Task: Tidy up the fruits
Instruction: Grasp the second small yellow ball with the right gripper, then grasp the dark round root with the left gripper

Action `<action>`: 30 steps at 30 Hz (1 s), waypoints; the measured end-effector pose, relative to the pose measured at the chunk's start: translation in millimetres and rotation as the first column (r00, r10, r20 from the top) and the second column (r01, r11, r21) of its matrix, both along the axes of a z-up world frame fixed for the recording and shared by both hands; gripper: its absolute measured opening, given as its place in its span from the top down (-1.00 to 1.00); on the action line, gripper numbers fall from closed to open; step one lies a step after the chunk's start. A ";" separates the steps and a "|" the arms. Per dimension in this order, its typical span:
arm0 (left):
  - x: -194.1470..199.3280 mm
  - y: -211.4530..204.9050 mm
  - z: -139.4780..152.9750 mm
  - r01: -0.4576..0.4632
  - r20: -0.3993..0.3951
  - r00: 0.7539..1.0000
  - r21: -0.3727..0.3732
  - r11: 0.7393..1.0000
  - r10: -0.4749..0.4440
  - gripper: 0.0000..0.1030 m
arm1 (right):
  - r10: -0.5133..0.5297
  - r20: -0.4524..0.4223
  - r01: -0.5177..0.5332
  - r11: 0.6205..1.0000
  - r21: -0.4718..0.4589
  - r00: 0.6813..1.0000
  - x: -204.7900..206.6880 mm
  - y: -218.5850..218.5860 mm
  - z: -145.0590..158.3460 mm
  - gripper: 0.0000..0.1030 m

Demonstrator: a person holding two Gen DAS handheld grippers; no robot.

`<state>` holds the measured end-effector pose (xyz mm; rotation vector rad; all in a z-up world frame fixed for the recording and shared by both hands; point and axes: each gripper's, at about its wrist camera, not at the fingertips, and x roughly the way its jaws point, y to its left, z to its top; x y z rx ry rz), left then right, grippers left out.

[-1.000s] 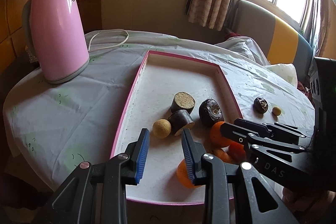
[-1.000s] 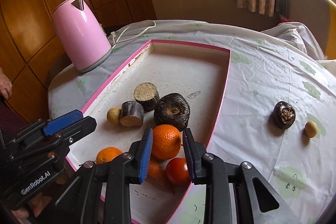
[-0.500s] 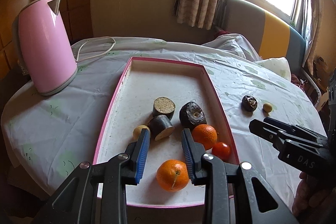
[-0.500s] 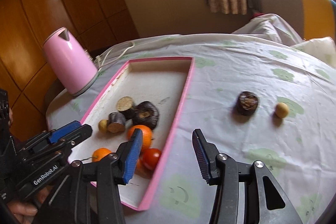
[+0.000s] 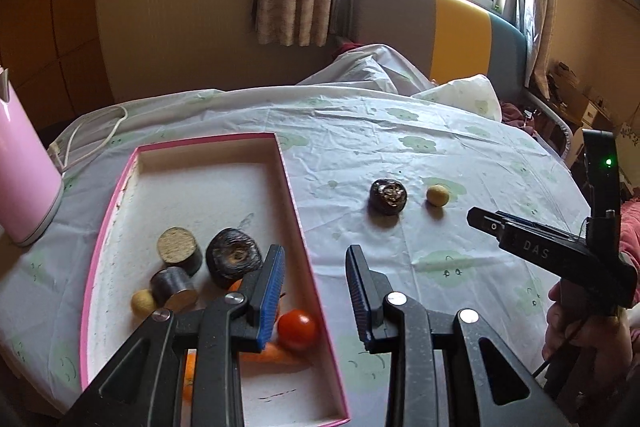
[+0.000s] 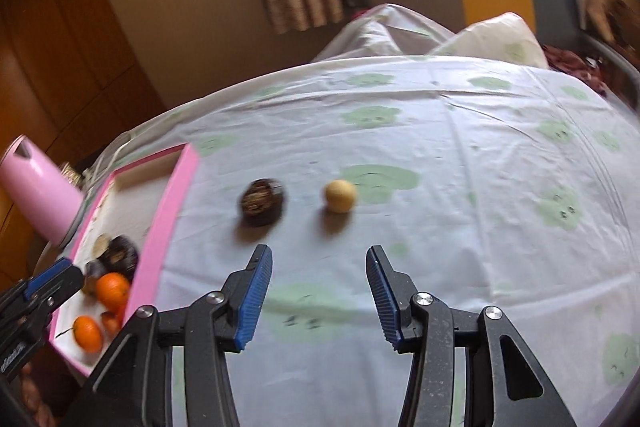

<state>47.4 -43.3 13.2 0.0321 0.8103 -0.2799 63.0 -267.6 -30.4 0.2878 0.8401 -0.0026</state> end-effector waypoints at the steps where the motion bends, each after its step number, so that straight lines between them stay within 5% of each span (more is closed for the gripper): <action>1: 1.9 -5.2 -1.1 0.007 -0.001 1.000 0.003 1.000 -0.007 0.38 | -0.008 -0.003 0.008 1.000 -0.003 1.000 3.4 -4.4 -1.2 0.09; 5: 6.8 -19.0 -6.4 0.028 -0.022 0.999 0.004 1.000 -0.028 0.38 | 0.009 -0.014 -0.010 0.999 -0.033 1.000 17.8 -9.1 -6.6 0.30; 16: 27.0 -33.5 -16.5 0.060 -0.071 0.996 0.009 0.998 -0.059 0.38 | 0.094 -0.075 -0.100 0.992 -0.077 0.993 76.9 9.6 -29.6 0.45; 30: 83.1 -90.3 -35.6 0.081 -0.158 0.984 0.006 0.997 -0.079 0.26 | -0.038 -0.057 0.033 0.996 -0.089 0.998 24.9 -42.2 -21.8 0.48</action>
